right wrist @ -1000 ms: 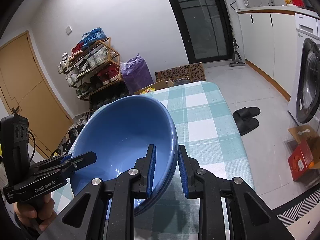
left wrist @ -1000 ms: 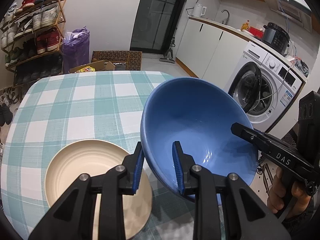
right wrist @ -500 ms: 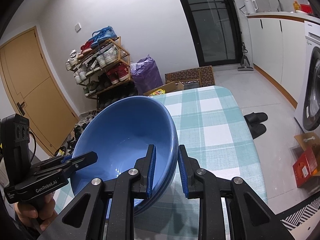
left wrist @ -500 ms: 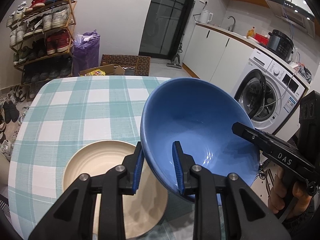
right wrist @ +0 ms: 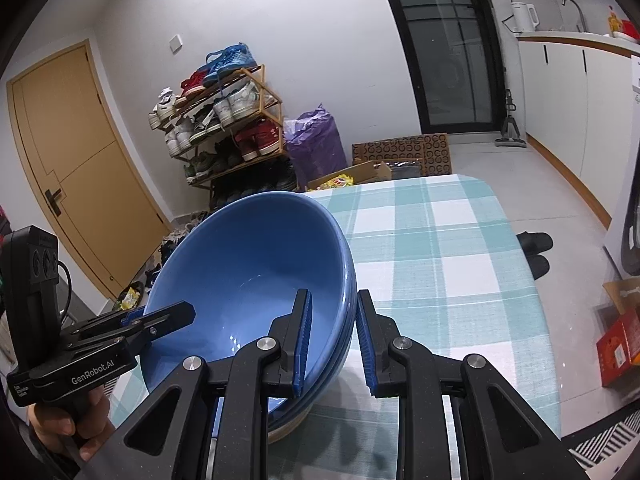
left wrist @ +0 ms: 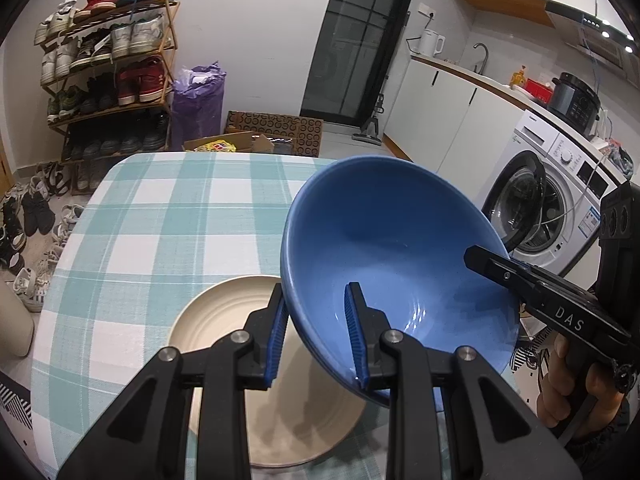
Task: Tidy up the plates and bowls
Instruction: 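Lift the stacked blue bowls with both grippers and carry them over the beige plates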
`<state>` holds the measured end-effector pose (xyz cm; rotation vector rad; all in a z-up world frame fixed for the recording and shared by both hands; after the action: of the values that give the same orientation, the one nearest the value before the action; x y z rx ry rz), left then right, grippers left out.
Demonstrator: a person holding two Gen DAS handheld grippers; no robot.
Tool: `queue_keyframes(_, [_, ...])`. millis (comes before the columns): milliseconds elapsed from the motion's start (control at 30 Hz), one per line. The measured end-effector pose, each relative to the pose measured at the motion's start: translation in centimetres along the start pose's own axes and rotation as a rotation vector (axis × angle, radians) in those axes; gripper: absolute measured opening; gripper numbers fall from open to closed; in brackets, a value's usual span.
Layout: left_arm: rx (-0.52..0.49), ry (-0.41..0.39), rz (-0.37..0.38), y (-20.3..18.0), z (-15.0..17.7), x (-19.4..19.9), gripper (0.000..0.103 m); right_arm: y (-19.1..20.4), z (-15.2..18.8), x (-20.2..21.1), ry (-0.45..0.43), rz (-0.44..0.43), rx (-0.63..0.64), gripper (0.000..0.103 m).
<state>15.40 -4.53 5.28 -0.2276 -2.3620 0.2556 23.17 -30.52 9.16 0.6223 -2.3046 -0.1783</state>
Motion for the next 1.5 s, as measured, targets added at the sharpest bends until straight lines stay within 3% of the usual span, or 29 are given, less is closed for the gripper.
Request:
queue_keyframes(733, [0.062, 0.002, -0.058, 4.9, 1.0, 0.8, 0.026, 4.5, 0.5, -4.1, 0.056, -0.049, 0.057, 0.022])
queue_keyframes(1500, [0.092, 0.033, -0.085, 7.3, 1.9, -0.1, 0.026, 5.6, 1.5, -7.7, 0.122, -0.066, 0.06, 0.022])
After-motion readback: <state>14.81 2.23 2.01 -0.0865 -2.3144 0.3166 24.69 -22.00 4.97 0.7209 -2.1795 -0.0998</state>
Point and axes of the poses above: each gripper's, at about its wrist camera, not at the fingertips, and x roughly against the way its jaws point, y to its left, z to its underside, the point moved 1 cm from there along -x, roughly the way its jaws point
